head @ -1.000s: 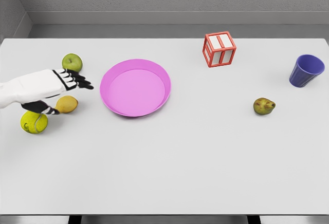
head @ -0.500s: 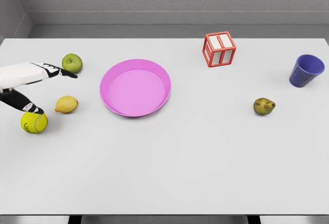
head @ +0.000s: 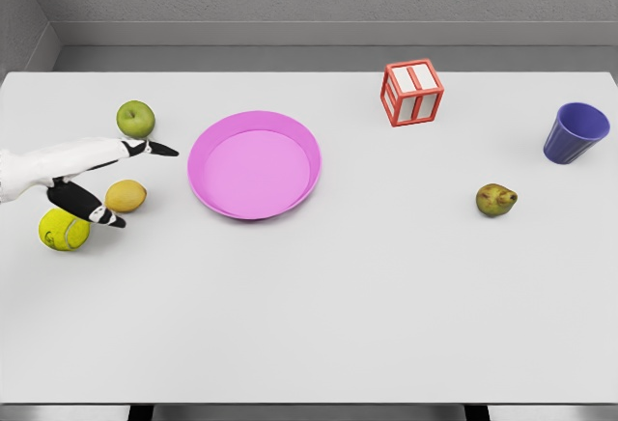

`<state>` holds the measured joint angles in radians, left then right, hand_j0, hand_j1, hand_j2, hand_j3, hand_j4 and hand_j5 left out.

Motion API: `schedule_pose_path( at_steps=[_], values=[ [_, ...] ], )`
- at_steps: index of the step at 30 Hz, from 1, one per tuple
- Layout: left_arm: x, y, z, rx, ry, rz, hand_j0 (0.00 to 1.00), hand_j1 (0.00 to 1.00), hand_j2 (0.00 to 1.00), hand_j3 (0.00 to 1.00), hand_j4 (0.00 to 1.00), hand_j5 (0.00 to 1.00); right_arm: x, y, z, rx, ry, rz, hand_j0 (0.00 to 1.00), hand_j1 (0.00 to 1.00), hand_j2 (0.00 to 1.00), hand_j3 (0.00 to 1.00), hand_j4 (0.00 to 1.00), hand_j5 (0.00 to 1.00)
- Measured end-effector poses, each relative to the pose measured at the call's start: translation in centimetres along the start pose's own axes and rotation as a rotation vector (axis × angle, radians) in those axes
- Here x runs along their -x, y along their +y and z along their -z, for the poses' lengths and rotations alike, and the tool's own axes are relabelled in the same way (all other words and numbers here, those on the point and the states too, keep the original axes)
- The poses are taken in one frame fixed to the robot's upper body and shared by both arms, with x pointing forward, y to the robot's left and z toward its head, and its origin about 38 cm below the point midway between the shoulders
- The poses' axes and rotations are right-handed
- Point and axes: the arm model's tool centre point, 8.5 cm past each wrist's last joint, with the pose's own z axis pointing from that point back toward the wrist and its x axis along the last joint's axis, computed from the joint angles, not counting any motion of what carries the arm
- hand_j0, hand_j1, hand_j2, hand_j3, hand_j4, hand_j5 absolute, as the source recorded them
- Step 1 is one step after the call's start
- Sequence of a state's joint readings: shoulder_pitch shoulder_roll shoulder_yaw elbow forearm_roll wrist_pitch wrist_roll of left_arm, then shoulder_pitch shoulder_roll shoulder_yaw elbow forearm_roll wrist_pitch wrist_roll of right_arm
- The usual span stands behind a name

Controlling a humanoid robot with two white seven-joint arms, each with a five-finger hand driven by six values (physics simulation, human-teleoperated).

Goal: Put the lemon on the plate with left arm

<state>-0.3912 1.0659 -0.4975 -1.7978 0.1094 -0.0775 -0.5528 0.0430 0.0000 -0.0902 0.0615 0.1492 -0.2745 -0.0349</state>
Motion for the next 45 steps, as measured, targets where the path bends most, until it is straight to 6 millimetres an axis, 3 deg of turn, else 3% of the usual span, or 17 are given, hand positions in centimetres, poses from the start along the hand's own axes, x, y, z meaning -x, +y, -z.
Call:
schedule_pose_path(
  at_steps=[8, 19, 33, 45],
  values=[
    [1.2, -2.4, 0.7, -0.006, 0.032, -0.015, 0.96, 0.96, 0.96, 0.96, 0.96, 0.96, 0.0, 0.0, 0.0, 0.0, 0.0, 0.0, 1.0, 1.0, 1.0, 1.0, 1.0, 1.0],
    [3.2, -1.4, 0.0, -0.065, 0.096, -0.024, 0.96, 0.96, 0.96, 0.96, 0.96, 0.96, 0.0, 0.0, 0.0, 0.0, 0.0, 0.0, 1.0, 1.0, 1.0, 1.0, 1.0, 1.0],
    [3.5, -2.1, 0.7, -0.064, 0.107, -0.019, 0.95, 0.95, 0.95, 0.95, 0.95, 0.95, 0.0, 0.0, 0.0, 0.0, 0.0, 0.0, 1.0, 1.0, 1.0, 1.0, 1.0, 1.0],
    [5.5, -3.3, 1.8, -0.069, 0.158, -0.053, 0.95, 0.95, 0.95, 0.95, 0.95, 0.95, 0.0, 0.0, 0.0, 0.0, 0.0, 0.0, 1.0, 1.0, 1.0, 1.0, 1.0, 1.0]
  ],
)
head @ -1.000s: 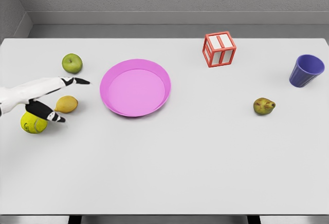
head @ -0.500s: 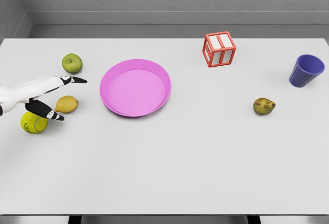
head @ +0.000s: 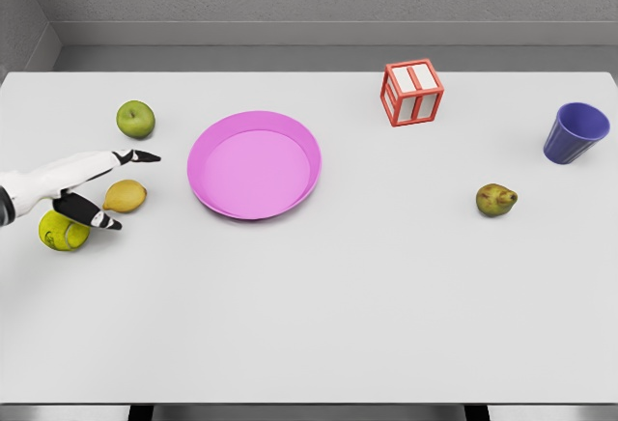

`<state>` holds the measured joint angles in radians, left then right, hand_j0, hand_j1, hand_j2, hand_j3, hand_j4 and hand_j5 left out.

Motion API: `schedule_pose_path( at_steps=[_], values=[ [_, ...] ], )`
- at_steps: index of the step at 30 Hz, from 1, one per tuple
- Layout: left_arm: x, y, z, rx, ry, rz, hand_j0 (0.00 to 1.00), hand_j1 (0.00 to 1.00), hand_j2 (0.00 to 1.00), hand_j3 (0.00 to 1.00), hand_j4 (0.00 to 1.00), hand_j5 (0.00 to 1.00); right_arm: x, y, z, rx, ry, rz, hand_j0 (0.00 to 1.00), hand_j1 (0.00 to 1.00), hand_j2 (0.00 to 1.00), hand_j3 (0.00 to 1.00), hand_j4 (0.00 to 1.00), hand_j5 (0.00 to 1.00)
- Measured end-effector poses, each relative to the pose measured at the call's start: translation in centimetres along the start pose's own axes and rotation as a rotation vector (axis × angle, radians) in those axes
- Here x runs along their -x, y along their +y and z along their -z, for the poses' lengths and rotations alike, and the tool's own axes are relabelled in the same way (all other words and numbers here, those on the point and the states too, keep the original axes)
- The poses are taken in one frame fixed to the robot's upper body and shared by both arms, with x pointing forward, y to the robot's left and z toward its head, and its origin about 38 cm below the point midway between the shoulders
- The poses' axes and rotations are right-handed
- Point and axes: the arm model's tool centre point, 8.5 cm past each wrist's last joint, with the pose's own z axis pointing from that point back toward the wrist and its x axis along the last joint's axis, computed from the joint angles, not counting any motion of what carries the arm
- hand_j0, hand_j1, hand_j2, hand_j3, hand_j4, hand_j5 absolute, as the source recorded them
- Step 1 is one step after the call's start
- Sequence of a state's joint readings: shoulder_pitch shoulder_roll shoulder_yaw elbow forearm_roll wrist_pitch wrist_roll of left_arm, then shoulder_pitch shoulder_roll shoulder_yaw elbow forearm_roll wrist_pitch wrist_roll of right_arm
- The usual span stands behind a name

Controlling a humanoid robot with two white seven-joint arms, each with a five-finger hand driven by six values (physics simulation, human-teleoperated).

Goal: Put the lemon on the plate with left arm

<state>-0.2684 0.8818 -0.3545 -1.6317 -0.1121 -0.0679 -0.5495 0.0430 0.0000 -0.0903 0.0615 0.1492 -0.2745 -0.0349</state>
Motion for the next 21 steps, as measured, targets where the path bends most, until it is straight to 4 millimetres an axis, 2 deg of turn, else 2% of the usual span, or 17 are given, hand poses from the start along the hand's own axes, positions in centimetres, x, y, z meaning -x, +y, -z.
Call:
schedule_pose_path(
  at_steps=[21],
  values=[
    [1.1, -0.8, 1.2, -0.004, 0.035, -0.017, 0.95, 0.95, 0.95, 0.95, 0.95, 0.95, 0.0, 0.0, 0.0, 0.0, 0.0, 0.0, 1.0, 1.0, 1.0, 1.0, 1.0, 1.0]
  ],
)
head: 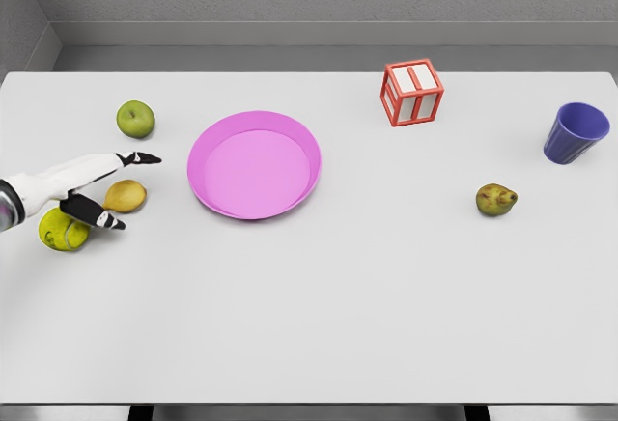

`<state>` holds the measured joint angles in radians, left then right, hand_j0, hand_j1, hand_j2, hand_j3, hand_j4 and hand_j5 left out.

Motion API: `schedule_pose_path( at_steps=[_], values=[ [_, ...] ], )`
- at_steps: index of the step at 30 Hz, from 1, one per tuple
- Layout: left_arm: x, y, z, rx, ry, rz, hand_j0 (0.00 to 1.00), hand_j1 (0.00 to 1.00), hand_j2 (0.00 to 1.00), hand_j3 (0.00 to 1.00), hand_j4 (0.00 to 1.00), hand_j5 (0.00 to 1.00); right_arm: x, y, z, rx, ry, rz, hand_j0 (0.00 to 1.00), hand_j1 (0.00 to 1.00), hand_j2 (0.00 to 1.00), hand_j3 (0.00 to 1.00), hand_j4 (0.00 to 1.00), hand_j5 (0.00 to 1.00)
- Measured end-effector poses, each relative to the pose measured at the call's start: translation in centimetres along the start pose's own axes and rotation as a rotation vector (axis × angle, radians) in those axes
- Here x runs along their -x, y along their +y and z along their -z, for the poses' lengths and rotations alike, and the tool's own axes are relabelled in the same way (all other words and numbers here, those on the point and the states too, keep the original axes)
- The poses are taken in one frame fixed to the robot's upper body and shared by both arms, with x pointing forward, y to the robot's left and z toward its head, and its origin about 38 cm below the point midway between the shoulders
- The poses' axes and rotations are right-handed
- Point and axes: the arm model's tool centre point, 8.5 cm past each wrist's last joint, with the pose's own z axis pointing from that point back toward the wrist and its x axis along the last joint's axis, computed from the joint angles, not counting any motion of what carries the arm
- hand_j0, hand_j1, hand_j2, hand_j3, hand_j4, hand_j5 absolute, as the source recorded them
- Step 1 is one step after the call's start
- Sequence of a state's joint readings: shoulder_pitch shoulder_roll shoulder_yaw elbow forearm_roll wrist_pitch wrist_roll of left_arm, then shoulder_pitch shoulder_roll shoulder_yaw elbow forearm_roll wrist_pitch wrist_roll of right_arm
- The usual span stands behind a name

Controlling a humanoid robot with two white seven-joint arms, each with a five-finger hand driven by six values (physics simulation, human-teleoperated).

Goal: Put the lemon on the plate with left arm

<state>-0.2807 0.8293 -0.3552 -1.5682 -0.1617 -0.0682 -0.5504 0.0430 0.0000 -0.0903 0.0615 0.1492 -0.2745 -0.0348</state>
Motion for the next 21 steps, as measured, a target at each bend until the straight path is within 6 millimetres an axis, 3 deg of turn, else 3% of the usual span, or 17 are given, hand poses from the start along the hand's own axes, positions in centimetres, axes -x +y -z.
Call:
schedule_pose_path(
  at_steps=[21],
  values=[
    [0.68, -0.69, 0.72, 0.005, 0.023, -0.01, 0.91, 0.91, 0.91, 0.91, 0.91, 0.91, 0.0, 0.0, 0.0, 0.0, 0.0, 0.0, 1.0, 1.0, 1.0, 1.0, 1.0, 1.0]
  ],
)
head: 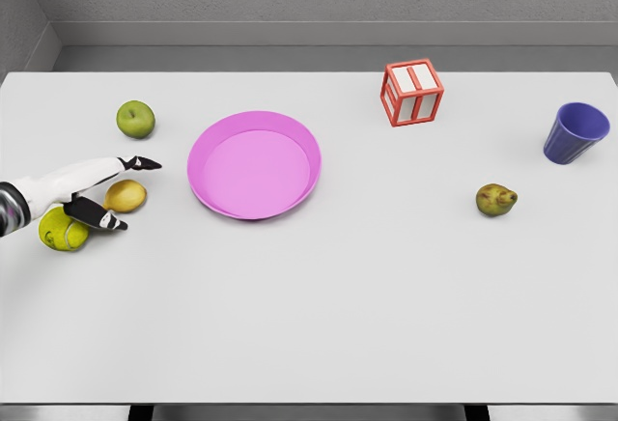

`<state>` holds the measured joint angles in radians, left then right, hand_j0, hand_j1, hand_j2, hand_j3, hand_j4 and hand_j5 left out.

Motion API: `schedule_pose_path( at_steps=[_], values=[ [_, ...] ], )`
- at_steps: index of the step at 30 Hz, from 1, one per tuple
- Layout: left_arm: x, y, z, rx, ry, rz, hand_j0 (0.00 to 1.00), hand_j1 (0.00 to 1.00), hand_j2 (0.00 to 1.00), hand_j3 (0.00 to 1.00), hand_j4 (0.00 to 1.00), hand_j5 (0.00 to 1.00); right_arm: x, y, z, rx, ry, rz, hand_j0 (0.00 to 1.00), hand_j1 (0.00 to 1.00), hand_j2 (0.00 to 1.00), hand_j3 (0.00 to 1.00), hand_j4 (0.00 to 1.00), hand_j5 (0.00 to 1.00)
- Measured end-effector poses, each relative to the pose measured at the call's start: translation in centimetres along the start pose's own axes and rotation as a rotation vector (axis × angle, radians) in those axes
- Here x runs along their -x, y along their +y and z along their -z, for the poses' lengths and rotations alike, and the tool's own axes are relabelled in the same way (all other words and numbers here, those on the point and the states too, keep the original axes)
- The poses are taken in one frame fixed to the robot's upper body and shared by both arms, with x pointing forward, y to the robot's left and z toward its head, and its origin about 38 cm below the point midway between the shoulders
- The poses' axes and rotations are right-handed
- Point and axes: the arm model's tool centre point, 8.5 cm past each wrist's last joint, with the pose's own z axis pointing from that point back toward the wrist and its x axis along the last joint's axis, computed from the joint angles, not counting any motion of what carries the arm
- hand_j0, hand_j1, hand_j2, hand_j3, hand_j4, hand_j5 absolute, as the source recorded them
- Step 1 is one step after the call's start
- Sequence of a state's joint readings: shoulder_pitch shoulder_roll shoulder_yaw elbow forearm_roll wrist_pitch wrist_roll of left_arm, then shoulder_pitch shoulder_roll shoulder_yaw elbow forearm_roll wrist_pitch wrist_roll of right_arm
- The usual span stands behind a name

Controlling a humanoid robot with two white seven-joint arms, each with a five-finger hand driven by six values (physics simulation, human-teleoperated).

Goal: Put the lemon on the plate with left arm

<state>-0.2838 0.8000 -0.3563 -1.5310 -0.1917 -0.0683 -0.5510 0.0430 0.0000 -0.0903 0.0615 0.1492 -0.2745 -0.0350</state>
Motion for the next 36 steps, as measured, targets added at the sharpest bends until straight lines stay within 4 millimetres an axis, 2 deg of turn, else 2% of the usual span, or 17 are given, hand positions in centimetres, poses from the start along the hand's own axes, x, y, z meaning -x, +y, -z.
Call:
schedule_pose_path(
  at_steps=[14, 18, 20, 36],
  values=[
    [-0.08, -0.12, 0.3, -0.004, 0.009, 0.02, 0.91, 0.91, 0.91, 0.91, 0.91, 0.91, 0.0, 0.0, 0.0, 0.0, 0.0, 0.0, 1.0, 1.0, 1.0, 1.0, 1.0, 1.0],
    [-0.11, -0.09, 0.31, -0.006, 0.01, 0.023, 0.79, 0.79, 0.79, 0.79, 0.79, 0.79, 0.0, 0.0, 0.0, 0.0, 0.0, 0.0, 1.0, 1.0, 1.0, 1.0, 1.0, 1.0],
    [-0.12, -0.07, 0.3, -0.006, 0.01, 0.023, 0.76, 0.76, 0.76, 0.76, 0.76, 0.76, 0.0, 0.0, 0.0, 0.0, 0.0, 0.0, 1.0, 1.0, 1.0, 1.0, 1.0, 1.0],
    [-0.07, -0.32, 0.26, -0.001, 0.011, 0.023, 0.75, 0.75, 0.75, 0.75, 0.75, 0.75, 0.0, 0.0, 0.0, 0.0, 0.0, 0.0, 1.0, 1.0, 1.0, 1.0, 1.0, 1.0]
  ],
)
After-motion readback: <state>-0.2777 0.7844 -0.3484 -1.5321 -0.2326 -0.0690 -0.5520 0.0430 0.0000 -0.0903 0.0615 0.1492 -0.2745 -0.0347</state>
